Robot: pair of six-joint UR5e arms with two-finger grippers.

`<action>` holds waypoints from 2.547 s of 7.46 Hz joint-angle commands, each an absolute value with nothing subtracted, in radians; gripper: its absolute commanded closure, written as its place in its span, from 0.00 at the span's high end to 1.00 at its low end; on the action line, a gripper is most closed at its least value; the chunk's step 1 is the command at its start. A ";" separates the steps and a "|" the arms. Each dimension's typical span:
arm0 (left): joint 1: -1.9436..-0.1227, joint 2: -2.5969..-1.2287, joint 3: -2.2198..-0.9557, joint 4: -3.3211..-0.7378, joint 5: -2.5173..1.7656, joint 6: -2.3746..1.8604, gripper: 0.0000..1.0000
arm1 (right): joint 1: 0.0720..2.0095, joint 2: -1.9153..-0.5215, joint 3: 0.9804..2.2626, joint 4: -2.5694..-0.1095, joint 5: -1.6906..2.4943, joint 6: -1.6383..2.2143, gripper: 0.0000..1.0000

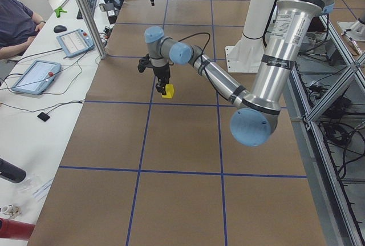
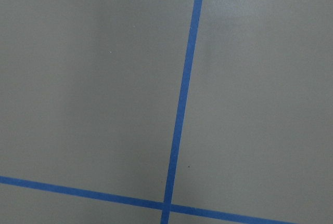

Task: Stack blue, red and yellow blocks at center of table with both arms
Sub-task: 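Carry the yellow block with the left gripper above the red block, then lower the yellow block onto the red block with the left gripper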

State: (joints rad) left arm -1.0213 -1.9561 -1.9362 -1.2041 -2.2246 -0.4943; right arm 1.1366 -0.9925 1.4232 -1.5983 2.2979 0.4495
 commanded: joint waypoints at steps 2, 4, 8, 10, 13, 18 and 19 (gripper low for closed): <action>-0.885 -2.395 -1.683 -1.132 -2.224 -0.845 0.00 | 1.138 -0.994 1.424 -1.598 2.298 0.446 1.00; -0.864 -2.616 -1.438 -1.156 -2.223 -0.916 0.00 | 1.137 -0.994 1.424 -1.598 2.298 0.446 1.00; -0.795 -2.752 -1.221 -1.300 -2.218 -1.061 0.00 | 1.137 -0.992 1.425 -1.597 2.298 0.451 1.00; -0.767 -2.749 -1.189 -1.361 -2.214 -1.092 0.00 | 1.137 -0.994 1.427 -1.597 2.298 0.451 1.00; -0.743 -2.727 -1.190 -1.365 -2.186 -1.089 0.00 | 1.137 -0.997 1.427 -1.597 2.298 0.451 1.00; -0.723 -2.714 -1.187 -1.411 -2.125 -1.045 0.00 | 1.137 -0.997 1.425 -1.597 2.298 0.449 1.00; -0.716 -2.712 -1.187 -1.411 -2.125 -1.045 0.00 | 1.137 -0.997 1.425 -1.597 2.298 0.449 1.00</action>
State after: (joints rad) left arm -0.7216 -2.7129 -1.1874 -1.4106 -2.1259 -1.0457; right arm 1.1367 -0.9971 1.4251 -1.5969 2.2979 0.4496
